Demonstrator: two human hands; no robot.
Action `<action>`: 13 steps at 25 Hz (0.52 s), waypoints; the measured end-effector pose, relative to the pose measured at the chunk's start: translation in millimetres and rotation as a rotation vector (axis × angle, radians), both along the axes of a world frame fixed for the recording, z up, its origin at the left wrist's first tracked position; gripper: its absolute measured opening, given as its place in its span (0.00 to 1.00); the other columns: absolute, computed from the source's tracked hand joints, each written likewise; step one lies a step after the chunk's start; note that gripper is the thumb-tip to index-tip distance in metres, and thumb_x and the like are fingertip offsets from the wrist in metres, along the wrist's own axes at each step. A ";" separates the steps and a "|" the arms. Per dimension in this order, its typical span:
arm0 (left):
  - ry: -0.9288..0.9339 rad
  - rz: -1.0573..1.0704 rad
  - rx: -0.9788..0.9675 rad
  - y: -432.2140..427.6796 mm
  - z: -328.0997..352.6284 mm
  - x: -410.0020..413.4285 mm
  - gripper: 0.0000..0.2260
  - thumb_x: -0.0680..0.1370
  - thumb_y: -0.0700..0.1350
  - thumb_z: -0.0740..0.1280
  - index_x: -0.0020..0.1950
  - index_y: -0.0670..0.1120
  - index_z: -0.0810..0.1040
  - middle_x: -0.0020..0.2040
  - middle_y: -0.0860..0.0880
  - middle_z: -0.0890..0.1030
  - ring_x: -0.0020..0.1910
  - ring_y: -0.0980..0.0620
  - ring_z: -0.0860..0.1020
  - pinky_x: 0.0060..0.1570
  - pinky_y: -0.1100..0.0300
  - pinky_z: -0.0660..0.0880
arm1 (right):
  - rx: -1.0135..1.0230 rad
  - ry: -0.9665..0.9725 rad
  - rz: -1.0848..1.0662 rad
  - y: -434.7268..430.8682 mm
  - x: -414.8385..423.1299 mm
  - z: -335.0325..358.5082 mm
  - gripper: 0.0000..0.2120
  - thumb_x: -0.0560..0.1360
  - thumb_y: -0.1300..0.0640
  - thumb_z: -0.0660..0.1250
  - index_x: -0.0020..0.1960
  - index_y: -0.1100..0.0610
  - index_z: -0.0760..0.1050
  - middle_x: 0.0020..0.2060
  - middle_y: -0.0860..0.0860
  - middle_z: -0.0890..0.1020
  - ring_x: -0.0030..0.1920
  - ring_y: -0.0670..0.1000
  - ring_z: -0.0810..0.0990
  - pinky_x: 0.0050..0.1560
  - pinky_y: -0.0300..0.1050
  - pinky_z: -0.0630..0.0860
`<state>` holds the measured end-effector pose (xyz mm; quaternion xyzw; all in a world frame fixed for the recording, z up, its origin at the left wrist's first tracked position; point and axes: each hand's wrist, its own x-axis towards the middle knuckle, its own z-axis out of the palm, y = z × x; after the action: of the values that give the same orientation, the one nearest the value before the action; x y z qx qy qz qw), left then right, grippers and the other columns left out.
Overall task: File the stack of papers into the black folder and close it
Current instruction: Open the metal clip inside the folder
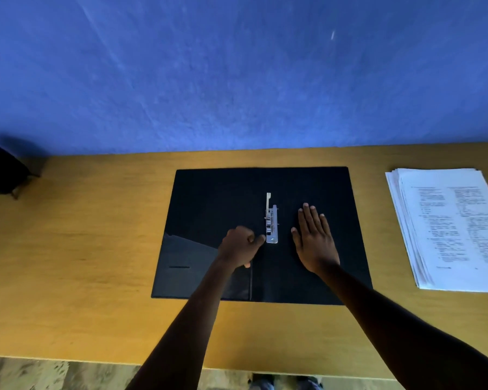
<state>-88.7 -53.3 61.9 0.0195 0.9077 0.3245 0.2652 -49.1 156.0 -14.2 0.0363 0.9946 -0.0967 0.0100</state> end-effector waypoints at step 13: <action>-0.093 -0.219 0.397 92.4 47.8 19.9 0.21 0.81 0.56 0.63 0.48 0.37 0.80 0.41 0.42 0.85 0.37 0.48 0.85 0.32 0.59 0.76 | -0.165 0.357 -0.421 108.2 35.3 70.9 0.14 0.80 0.56 0.63 0.62 0.64 0.76 0.63 0.64 0.77 0.63 0.66 0.76 0.64 0.60 0.70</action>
<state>-68.8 39.0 109.7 0.1545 0.8054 0.4666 0.3312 -13.8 264.2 56.7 0.2236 0.9399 -0.1822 -0.1829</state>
